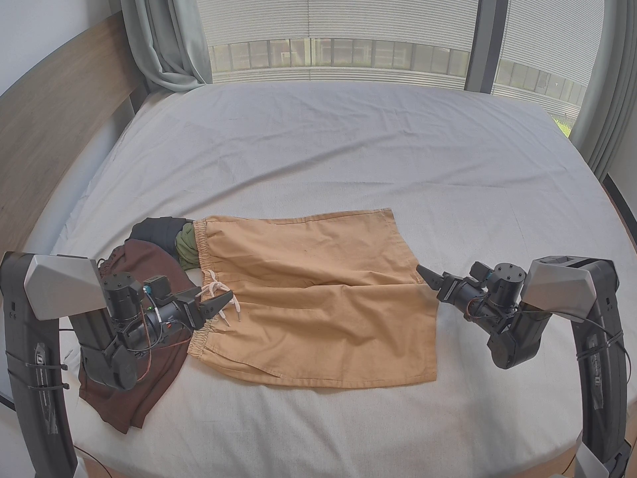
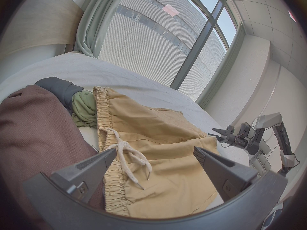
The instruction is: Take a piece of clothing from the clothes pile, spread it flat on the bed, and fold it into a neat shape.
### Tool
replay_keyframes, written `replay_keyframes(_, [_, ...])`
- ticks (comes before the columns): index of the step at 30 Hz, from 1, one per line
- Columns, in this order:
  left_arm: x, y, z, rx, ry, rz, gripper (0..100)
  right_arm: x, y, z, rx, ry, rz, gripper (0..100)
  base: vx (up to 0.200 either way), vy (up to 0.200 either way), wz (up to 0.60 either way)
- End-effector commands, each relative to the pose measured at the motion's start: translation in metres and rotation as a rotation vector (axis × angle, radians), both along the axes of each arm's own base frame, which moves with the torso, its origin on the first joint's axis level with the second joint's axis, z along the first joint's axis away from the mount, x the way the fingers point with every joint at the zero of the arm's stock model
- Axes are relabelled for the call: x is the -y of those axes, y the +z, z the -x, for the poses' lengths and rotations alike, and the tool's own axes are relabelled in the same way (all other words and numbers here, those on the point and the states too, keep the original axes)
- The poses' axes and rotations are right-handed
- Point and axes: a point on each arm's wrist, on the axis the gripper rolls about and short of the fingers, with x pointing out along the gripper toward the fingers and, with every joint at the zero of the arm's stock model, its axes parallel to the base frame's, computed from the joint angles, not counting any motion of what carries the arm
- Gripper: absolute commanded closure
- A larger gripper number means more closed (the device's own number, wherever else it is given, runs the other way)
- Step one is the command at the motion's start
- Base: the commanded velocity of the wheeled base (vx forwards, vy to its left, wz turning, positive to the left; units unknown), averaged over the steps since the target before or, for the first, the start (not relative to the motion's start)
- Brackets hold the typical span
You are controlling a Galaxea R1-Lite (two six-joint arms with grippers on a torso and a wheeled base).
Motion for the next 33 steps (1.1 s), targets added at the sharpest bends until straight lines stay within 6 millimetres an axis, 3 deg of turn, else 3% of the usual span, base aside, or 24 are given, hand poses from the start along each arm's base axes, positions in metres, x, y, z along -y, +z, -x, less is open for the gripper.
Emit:
replay_keyframes(1, [-0.01,-0.008,0.005,-0.032,-0.002,-0.002,0,0.004,0.038,0.008,0.063,-0.008,0.002,0,0.0,0.0,0.0])
replay_keyframes(8, [-0.019,-0.018,0.025,-0.131,0.021,0.007,0,0.003,0.057,0.017,0.087,0.0,0.0,0,0.0,0.0,0.0])
replay_keyframes(33, [-0.022,-0.045,0.061,-0.352,0.061,0.027,0,-0.005,0.054,0.021,0.073,0.017,0.002,0,0.0,0.0,0.0])
